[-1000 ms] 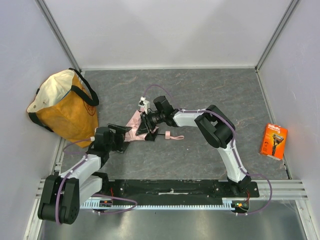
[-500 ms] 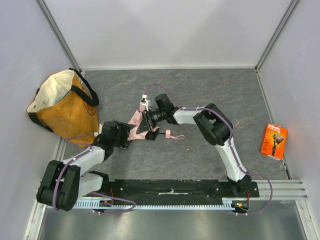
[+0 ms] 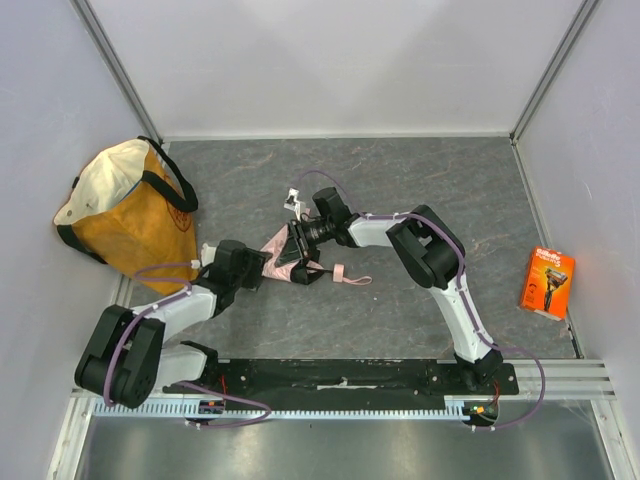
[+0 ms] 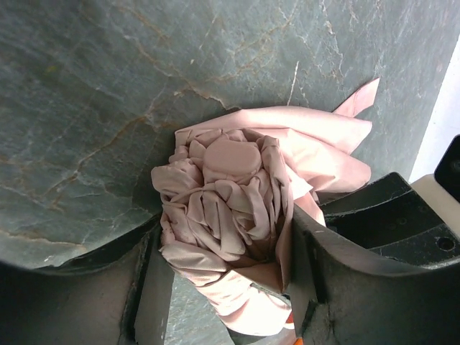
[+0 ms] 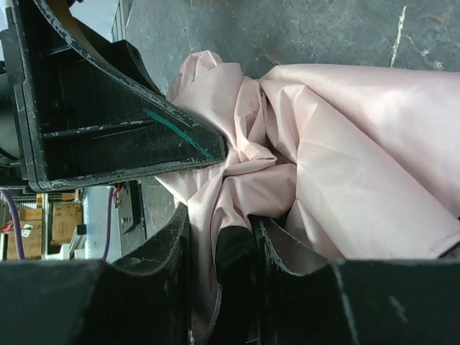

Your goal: Put away the umbrella

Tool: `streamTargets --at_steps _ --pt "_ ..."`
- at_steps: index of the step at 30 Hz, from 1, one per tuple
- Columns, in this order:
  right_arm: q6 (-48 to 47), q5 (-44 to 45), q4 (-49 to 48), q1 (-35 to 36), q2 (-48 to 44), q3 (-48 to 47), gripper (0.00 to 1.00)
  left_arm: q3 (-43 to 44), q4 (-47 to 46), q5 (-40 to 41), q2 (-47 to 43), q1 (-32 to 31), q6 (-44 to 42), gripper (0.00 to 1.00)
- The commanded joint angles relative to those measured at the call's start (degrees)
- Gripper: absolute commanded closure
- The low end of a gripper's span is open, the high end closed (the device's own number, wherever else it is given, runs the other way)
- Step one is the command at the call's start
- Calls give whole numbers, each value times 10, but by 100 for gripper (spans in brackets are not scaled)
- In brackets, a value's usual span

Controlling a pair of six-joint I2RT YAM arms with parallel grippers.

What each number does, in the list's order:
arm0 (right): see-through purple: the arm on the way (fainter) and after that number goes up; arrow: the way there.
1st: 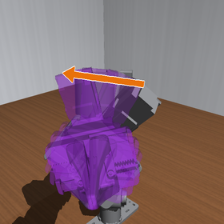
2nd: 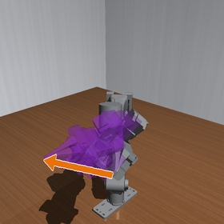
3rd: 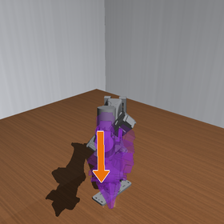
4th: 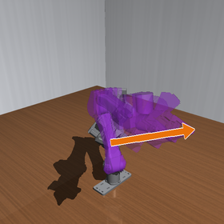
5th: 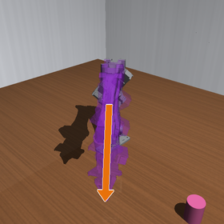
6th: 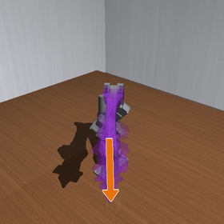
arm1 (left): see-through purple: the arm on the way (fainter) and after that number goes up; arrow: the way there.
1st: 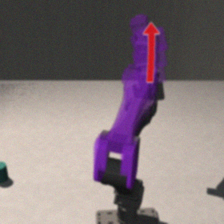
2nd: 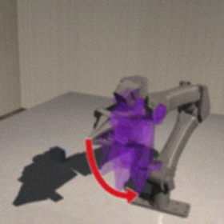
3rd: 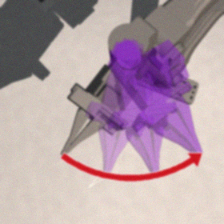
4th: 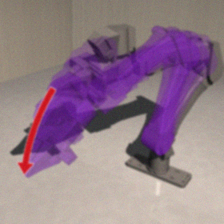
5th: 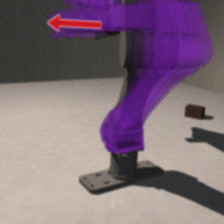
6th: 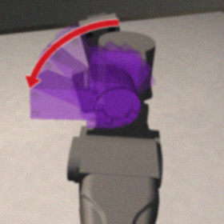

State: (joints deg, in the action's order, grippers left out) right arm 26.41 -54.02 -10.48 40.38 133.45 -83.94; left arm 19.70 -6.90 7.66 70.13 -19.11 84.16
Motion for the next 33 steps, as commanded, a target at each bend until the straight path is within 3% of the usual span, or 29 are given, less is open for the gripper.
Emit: streamTargets --at_steps 1,7,10,14,18,19,24,33 --pt "-45 35 192 28 83 62 100 8 6 56 39 -8 -61 61" --pt "-34 65 189 30 60 65 100 20 14 34 52 -10 -98 87" --pt "-28 86 189 34 38 65 91 25 15 26 58 -14 -106 97" --pt "-23 124 190 34 -3 71 68 43 44 3 68 -14 -130 98" --pt "-34 181 195 36 -55 83 36 51 65 -30 77 -14 -138 98" --pt "-36 189 196 36 -66 83 32 52 80 -39 80 -14 -143 98" --pt "-65 253 221 37 -138 95 15 75 120 -60 88 -15 -174 98" --pt "-182 420 276 51 -310 130 2 80 143 -74 87 -15 -185 98"
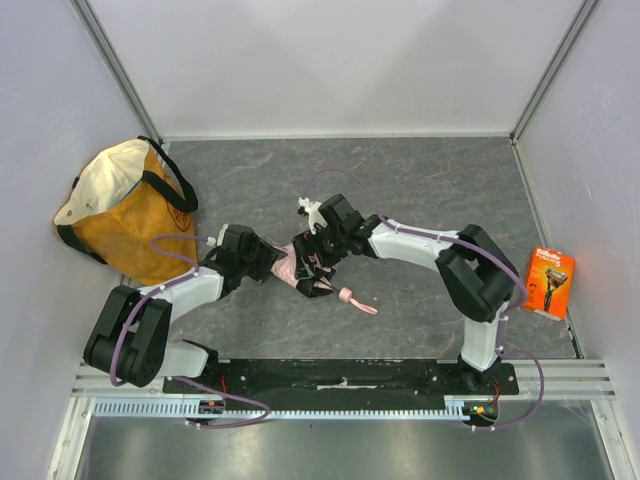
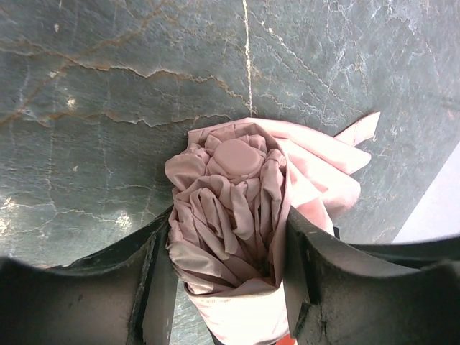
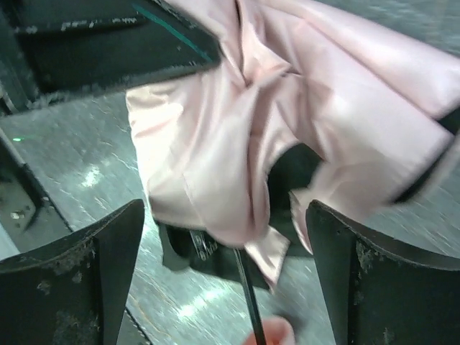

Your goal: Put away the umbrella

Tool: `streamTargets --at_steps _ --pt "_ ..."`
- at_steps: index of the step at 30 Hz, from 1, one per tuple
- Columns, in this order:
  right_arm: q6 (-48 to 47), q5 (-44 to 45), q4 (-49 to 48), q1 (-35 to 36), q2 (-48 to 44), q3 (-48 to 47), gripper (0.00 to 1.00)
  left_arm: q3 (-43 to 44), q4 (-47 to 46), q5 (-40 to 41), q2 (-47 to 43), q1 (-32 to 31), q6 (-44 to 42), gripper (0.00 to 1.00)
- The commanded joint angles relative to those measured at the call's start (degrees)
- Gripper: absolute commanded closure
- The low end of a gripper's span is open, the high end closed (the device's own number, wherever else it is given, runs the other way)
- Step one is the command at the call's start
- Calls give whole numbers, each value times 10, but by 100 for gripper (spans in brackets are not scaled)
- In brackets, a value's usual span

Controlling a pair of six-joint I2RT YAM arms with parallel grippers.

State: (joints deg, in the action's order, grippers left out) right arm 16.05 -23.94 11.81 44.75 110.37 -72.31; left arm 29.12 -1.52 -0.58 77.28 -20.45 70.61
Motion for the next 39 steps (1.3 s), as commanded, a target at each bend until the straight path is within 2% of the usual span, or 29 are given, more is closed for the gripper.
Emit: streamTargets --at_steps 1,4,7,11,16,25,28,34,39 --pt "-89 145 53 13 -98 16 2 -15 88 8 17 0 -50 98" --pt "-142 229 47 60 -132 18 2 -19 87 -5 24 -1 -50 98" --pt "-191 303 18 124 -128 21 2 -18 93 -8 27 -1 -53 98" --pt "-213 391 -65 176 -107 37 2 -3 121 -9 33 -1 -56 98" --pt "-248 493 -194 221 -85 86 9 29 173 -16 58 0 -57 98" --pt "-269 572 -254 252 -15 103 24 41 206 -14 62 0 -59 98" --pt "-266 608 -256 253 11 91 33 45 213 -14 62 -1 -58 98" --pt "-267 642 -258 253 57 79 30 52 230 -13 67 -3 -57 98" --pt "-254 663 -252 252 86 82 33 55 237 -11 68 -3 -57 98"
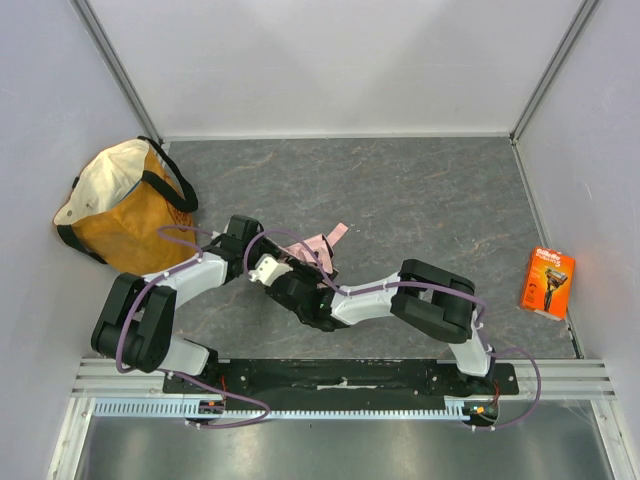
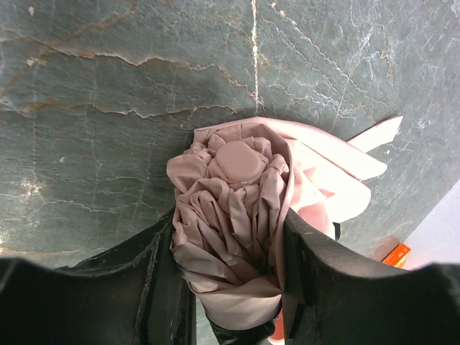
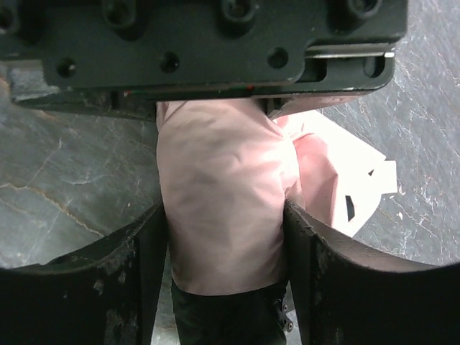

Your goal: Put away the umbrella

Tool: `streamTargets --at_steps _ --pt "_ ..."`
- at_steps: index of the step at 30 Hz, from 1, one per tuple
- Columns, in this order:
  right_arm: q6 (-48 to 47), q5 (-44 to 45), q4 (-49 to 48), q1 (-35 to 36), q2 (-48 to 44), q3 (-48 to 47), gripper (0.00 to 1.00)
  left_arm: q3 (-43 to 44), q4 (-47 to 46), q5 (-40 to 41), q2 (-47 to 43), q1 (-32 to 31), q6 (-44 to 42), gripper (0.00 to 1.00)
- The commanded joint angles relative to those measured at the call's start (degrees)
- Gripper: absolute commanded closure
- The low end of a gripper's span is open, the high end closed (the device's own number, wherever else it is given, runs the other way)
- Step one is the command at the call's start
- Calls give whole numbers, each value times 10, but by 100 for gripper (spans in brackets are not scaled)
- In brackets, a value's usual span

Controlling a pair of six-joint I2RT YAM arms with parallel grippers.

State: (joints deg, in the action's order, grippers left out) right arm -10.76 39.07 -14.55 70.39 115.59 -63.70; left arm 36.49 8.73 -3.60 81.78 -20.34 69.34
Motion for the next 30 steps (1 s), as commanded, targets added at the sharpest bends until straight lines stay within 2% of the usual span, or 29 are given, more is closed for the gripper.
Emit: streamTargets --at_steps 1,12,17,22,26,27,28,30 --pt "20 39 13 -5 39 0 36 -19 137 19 23 -3 -45 98" --pt "89 -8 36 -16 38 60 100 -26 139 11 8 -7 -37 98" --pt "122 -104 57 -39 34 79 100 -27 139 8 -7 -8 -30 98" --pt "152 -261 34 -80 28 112 100 -27 122 6 -33 -7 -43 96" --pt "167 -340 20 -106 32 132 100 -29 110 17 -70 -3 -52 49" --pt "172 -354 19 -113 33 135 100 -34 101 18 -85 -1 -58 33" --pt "176 -373 16 -124 34 140 100 -42 86 20 -102 3 -62 13" --pt "183 -389 14 -137 35 145 100 -55 71 11 -126 16 -74 10"
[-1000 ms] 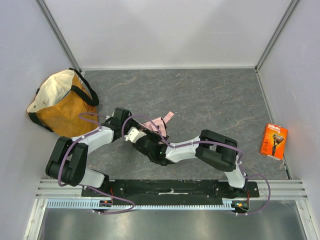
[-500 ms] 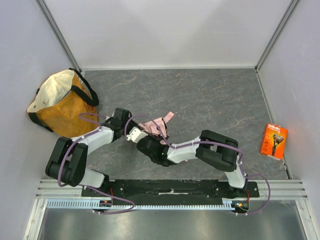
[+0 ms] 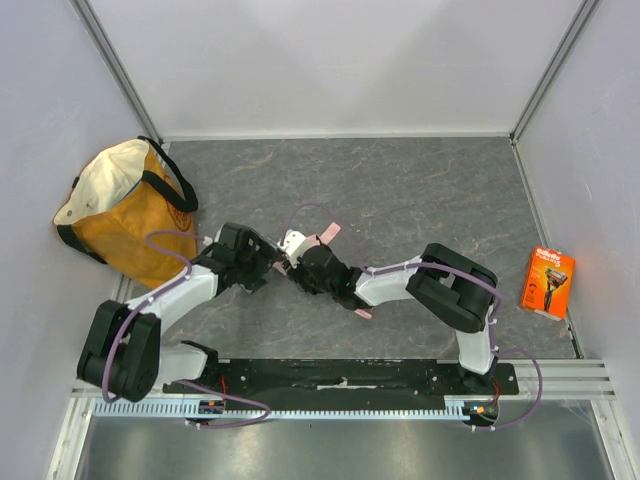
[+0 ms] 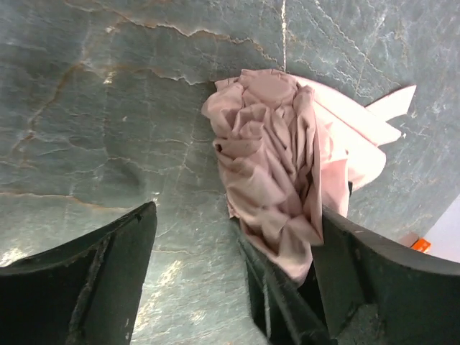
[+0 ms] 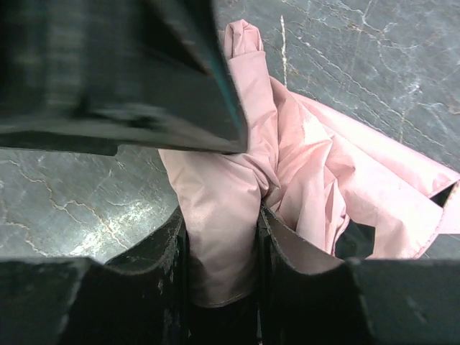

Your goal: Put away the umbrella

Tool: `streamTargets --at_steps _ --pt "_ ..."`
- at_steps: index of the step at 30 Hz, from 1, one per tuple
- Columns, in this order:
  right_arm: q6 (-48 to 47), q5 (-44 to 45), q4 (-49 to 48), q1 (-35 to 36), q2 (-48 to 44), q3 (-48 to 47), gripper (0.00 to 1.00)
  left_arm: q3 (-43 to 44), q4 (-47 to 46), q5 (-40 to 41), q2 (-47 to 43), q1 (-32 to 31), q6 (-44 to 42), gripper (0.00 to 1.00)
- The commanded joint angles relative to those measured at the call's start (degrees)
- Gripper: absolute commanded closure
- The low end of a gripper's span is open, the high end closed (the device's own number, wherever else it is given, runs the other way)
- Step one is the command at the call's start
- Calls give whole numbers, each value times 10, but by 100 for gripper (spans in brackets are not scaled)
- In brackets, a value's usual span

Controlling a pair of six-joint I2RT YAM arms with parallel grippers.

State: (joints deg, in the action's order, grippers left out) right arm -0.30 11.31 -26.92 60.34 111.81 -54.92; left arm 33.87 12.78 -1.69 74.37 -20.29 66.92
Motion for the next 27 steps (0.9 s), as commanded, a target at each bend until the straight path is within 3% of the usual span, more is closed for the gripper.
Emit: streamTargets --at_steps 1,9,14,20,27 --pt "80 -133 141 -39 75 59 100 -37 21 -20 -64 26 -56 9" --pt "108 -218 148 -67 111 54 100 -83 -27 -48 -189 75 -113 7" --pt "144 -292 141 -96 138 53 100 -133 -119 -105 -234 81 -112 6" --pt "174 -399 137 -136 166 39 100 -176 -220 -161 -204 81 -90 6" --pt "202 -494 117 -178 205 27 100 -204 -306 -131 -151 74 -10 6"
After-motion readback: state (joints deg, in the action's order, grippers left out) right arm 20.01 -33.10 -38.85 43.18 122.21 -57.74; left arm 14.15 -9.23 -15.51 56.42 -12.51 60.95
